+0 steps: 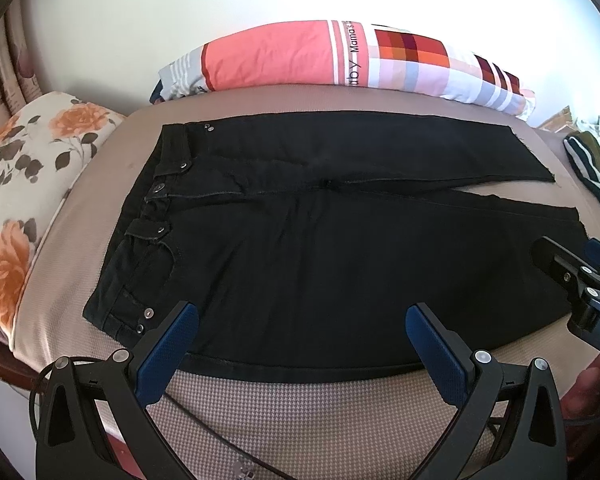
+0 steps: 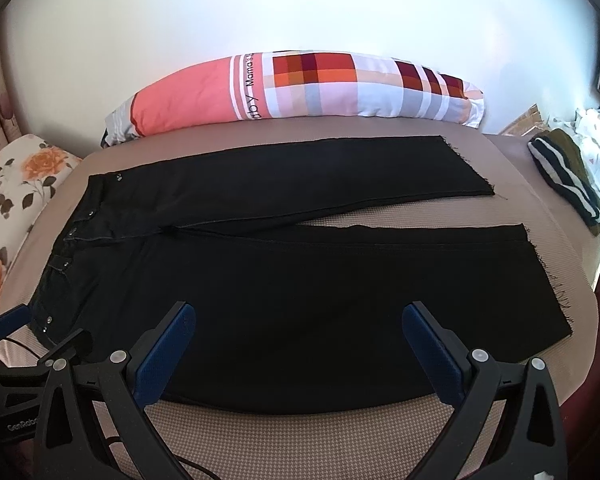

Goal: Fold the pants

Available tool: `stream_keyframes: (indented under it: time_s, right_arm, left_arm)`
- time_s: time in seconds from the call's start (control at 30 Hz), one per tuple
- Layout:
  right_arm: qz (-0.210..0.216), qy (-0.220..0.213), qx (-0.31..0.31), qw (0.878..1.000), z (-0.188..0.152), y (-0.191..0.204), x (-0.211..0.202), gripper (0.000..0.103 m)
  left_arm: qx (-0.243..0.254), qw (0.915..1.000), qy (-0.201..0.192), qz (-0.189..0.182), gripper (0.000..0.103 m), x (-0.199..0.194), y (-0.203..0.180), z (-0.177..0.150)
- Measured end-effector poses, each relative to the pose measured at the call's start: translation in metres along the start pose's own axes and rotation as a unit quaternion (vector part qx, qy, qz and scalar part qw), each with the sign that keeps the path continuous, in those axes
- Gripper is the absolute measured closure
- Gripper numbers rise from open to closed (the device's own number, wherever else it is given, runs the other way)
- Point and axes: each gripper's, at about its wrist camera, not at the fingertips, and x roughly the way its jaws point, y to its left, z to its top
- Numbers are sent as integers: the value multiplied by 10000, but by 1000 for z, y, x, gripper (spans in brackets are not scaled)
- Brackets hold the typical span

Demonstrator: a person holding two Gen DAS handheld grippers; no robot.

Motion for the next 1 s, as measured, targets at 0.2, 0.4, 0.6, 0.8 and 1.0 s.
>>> stream_keyframes:
  time_s: [0.2,0.4,0.6,0.8,1.0]
  right_arm:
    - [24,57,-69,10000,1,2,3,0]
    - [6,117,-165,9998,0,7,5,0]
    - [-18,133,-187,9997,-1,9,6,0]
    - [-41,132,-204,9997,-1,11,6,0]
    - [-36,147,-211,9997,-1,12,7,0]
  left_arm:
    - [-81,9999,17,63,0,1,4,-2]
    - [-83,9999,33,78,0,2,5,-3]
    - [-93,9999,40,61,0,3,5,-3]
    - [-64,10000,32,60,0,3,5,-3]
    - [-45,10000,30,41,0,3,4,-3]
